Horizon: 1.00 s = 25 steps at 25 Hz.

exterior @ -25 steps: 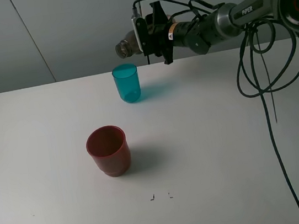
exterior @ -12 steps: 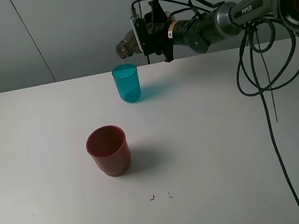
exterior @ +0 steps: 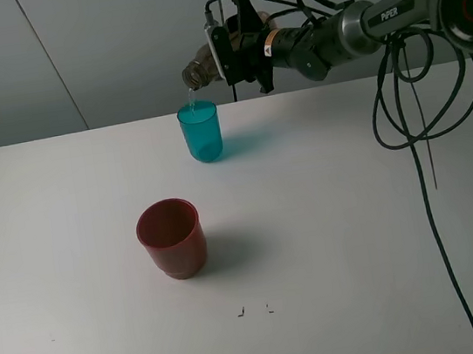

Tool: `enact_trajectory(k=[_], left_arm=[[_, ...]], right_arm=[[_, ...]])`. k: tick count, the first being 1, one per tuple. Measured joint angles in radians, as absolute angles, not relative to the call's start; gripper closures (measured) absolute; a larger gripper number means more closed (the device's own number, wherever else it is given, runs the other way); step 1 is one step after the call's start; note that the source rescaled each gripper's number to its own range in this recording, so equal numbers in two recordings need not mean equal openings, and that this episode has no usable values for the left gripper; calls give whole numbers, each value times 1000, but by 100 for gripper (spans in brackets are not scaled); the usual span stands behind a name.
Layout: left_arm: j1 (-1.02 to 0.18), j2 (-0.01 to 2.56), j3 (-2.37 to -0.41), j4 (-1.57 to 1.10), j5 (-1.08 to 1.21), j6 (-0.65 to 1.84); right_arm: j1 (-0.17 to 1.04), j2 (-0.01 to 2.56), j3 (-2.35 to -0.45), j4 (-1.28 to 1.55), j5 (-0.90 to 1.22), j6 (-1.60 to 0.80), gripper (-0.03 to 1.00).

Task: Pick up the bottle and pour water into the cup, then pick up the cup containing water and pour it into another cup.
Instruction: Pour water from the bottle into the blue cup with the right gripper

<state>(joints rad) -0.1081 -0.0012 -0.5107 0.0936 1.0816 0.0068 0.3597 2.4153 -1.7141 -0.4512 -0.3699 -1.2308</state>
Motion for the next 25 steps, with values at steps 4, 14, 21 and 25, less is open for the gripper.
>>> enact_trajectory(k=[4,14,21,25], left_arm=[[-108,-1,-511,94,1082,7],[-108,-1,-511,94,1082,7],[-108,-1,-511,94,1082,7],[-108,-1,-511,94,1082,7]], right_arm=[[360,2415,-1714,-446,-370,-1242,94],[358,2415,-1714,-435,-370,-1284,94],[358,2415,-1714,-433,-370,-1317,94],[354,2415,-1714,-433,-370,-1327,94]])
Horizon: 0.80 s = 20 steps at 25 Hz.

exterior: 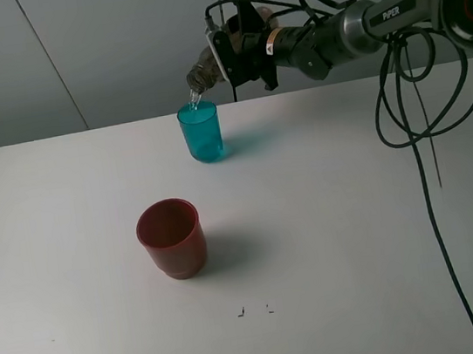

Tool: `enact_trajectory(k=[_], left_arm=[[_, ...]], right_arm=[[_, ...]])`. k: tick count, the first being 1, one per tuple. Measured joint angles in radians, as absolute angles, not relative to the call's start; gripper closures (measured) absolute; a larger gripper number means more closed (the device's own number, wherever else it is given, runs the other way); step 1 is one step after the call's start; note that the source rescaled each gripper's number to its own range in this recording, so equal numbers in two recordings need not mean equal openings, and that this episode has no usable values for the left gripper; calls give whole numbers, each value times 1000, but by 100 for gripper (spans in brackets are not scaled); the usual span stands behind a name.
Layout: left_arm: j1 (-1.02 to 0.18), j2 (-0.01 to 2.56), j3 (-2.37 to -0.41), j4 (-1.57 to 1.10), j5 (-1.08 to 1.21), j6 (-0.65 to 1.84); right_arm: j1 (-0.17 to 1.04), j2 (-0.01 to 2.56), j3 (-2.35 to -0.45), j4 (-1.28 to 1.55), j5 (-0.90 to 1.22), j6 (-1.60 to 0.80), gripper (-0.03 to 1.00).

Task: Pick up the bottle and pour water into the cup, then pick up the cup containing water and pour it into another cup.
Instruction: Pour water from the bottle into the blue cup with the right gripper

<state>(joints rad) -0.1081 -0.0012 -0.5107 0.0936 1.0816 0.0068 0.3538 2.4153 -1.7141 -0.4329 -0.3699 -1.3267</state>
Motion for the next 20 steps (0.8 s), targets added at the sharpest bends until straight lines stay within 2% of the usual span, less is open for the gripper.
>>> enact_trajectory(k=[20], left_arm=[[-108,-1,-511,94,1082,0]], right_arm=[[350,2415,-1717,-431,-382,-1396,94]])
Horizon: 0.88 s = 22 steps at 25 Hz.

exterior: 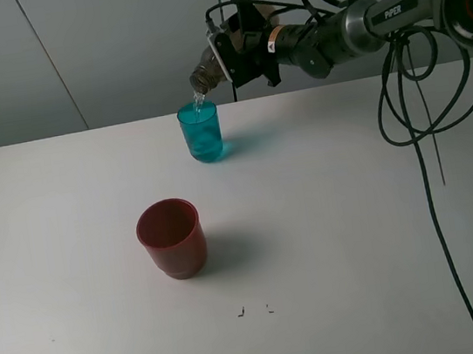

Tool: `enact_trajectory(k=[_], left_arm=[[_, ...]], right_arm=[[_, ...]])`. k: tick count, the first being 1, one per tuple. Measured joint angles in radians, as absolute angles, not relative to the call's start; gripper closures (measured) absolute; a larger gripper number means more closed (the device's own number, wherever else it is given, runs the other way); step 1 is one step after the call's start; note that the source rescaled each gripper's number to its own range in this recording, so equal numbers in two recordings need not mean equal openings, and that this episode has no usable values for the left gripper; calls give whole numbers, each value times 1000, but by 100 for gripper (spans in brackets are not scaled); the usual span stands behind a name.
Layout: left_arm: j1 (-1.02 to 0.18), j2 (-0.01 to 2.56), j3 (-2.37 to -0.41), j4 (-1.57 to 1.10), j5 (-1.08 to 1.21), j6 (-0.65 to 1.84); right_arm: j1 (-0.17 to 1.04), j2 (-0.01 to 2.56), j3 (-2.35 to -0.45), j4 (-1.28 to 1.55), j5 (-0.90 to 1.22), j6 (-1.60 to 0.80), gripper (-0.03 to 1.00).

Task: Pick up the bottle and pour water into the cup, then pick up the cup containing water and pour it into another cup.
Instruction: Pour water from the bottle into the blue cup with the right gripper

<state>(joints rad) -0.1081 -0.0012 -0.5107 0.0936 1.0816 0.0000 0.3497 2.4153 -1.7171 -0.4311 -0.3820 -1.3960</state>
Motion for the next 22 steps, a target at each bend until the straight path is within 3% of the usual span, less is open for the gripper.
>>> enact_trajectory(k=[22], left_arm=[[-108,-1,-511,94,1082,0]], right_arm=[[350,2415,-1717,-431,-391,-1466,94]])
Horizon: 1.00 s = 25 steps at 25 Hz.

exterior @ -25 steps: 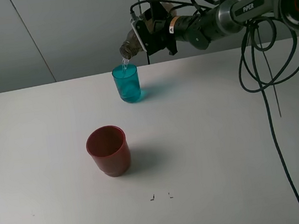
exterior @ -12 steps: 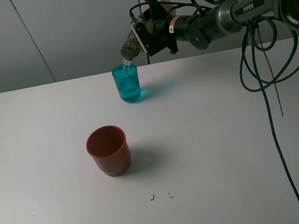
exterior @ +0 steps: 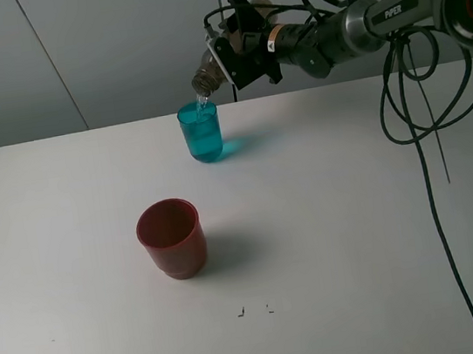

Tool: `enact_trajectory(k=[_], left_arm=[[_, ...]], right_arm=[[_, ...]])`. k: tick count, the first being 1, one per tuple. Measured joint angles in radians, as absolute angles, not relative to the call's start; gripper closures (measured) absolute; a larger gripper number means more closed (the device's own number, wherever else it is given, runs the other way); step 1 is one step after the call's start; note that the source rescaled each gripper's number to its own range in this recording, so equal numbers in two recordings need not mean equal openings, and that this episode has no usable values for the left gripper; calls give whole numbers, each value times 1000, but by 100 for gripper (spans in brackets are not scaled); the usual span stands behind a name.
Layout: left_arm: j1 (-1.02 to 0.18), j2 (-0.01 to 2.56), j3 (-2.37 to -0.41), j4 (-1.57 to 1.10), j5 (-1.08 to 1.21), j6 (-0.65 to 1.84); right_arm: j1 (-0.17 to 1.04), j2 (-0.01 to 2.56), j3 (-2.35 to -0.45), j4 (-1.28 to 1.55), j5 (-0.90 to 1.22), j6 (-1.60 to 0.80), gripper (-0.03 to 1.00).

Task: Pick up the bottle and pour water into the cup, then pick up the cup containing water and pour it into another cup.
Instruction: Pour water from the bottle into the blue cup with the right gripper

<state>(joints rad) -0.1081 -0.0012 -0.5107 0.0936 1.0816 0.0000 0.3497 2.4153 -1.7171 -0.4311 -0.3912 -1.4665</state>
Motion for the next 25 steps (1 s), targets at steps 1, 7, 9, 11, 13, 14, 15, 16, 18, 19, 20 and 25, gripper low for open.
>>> enact_trajectory(k=[1,7,9,11,13,14,15,16,18,19,20,25], left_arm=[[-108,-1,-511,94,1082,0],[-108,-1,-511,94,1082,0],[-108,-1,-511,94,1082,0],[-108,-1,-511,94,1082,0],[-108,-1,-511,94,1082,0],[-108,-1,-511,94,1082,0],[-108,-1,-511,94,1082,0],[-108,-1,-511,94,1082,0],[-108,-1,-511,94,1082,0],[-108,-1,-511,94,1082,0],[-108,-1,-511,94,1082,0],[-108,-1,-511,94,1082,0]], right_arm=[[350,2415,-1717,-431,-391,-1466,94],[350,2415,-1717,-431,-391,-1466,94],[350,2415,-1717,-431,-391,-1466,94],[350,2415,-1717,-431,-391,-1466,94],[350,2415,-1717,-431,-391,-1466,94],[350,2415,-1717,-431,-391,-1466,94],[350,2415,-1717,-431,-391,-1464,94],[350,2415,-1717,-431,-391,-1452,94],[350,2415,-1717,-431,-391,-1420,94],[350,2415,-1717,-431,-391,-1405,94],[350,2415,-1717,-431,-391,-1389,94],[350,2415,-1717,-431,-389,-1311,94]])
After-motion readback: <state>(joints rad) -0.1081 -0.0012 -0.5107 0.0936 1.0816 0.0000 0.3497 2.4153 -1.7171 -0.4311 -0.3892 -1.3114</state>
